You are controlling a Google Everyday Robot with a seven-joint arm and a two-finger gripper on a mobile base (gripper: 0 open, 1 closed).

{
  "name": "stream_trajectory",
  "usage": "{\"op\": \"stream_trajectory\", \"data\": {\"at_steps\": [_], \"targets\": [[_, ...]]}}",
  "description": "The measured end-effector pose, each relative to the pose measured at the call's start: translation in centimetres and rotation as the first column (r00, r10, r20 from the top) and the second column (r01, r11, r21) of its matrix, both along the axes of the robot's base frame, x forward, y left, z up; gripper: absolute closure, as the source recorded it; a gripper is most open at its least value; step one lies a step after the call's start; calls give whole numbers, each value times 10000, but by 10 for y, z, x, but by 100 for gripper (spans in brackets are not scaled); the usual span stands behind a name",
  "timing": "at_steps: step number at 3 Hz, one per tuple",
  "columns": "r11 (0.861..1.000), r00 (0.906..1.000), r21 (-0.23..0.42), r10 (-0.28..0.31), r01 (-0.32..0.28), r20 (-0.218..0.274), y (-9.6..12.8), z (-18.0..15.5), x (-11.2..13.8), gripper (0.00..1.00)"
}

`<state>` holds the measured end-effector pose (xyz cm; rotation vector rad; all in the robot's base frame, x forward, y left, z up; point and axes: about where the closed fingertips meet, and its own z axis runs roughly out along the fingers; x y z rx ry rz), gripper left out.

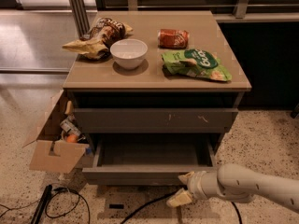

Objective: Close middle drawer

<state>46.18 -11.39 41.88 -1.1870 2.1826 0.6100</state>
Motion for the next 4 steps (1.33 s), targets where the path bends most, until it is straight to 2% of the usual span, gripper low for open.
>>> {"op": "stream_trajectory", "data": {"at_steps": [1, 2, 3, 4], "targets": [[9992, 9992, 33, 393, -393, -42, 7, -11, 16, 41], [9993, 9965, -204, 326, -311, 775, 7, -2, 99, 64], [9994, 9949, -238, 266, -244, 974, 6, 2, 114, 72], [9994, 9949, -238, 267, -245, 974, 6, 2, 114, 50]]}}
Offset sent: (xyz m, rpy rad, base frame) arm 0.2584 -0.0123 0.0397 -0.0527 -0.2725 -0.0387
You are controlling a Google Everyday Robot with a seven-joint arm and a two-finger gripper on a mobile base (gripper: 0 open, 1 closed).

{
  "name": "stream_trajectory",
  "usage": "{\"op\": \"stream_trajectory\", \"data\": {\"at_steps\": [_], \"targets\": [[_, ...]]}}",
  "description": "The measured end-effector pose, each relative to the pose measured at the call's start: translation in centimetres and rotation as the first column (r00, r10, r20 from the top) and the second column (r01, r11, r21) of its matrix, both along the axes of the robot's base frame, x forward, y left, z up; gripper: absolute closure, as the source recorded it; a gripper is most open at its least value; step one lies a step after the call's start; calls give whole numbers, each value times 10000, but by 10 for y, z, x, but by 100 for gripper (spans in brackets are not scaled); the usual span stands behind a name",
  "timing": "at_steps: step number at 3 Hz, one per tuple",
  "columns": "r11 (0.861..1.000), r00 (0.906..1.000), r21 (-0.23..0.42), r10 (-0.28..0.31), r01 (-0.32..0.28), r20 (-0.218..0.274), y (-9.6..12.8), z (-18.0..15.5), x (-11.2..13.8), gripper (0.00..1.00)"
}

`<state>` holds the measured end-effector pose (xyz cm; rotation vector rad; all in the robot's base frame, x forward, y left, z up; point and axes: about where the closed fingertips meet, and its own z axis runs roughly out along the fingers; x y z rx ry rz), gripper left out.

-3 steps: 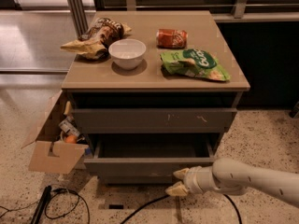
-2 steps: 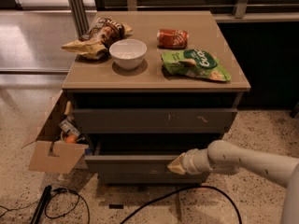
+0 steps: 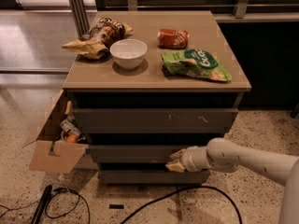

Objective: Close middle drawer

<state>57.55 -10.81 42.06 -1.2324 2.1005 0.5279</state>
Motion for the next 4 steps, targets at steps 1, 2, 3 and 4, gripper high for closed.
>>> {"op": "stream_trajectory", "data": {"at_steps": [1, 2, 3, 4], "targets": [[10000, 10000, 0, 1, -1, -1, 0, 0, 0, 26], [10000, 10000, 1, 1, -1, -1, 0, 0, 0, 3], [10000, 10000, 1, 1, -1, -1, 0, 0, 0, 0], [10000, 10000, 1, 2, -2, -1, 0, 0, 0, 0]]}}
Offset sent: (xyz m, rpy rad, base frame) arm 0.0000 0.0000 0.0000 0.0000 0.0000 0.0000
